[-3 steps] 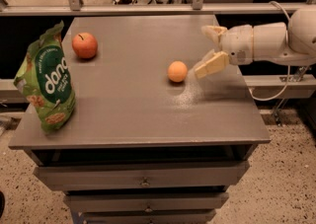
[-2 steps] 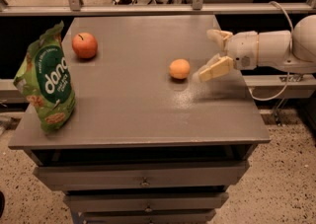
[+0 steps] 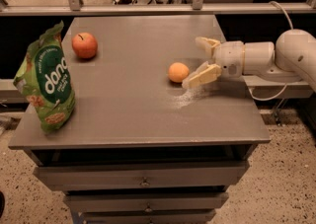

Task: Move orange near green rice chip bag

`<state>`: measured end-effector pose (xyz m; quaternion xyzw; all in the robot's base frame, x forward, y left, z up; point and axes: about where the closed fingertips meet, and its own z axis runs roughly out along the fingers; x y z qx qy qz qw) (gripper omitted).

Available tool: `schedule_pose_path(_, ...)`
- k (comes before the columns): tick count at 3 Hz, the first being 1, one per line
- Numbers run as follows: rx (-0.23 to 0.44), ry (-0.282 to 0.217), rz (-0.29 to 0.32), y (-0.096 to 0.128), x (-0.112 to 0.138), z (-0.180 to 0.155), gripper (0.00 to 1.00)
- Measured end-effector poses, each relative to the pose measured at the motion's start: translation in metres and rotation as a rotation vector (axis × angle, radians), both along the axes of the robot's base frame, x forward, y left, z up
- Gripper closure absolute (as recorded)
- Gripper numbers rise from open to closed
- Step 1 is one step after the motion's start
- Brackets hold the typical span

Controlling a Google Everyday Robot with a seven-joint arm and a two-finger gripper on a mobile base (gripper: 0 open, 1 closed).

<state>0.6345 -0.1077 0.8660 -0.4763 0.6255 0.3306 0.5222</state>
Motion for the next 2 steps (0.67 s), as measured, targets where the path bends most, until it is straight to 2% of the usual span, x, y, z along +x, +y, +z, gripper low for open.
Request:
schedule_pose_path(1,0.034,0.007,0.032,0.0186,0.0022,-0.0107,0.00)
schedule_pose_path(2,0.049,0.011,0.048,0.0275,0.0017,-0.0154,0.00)
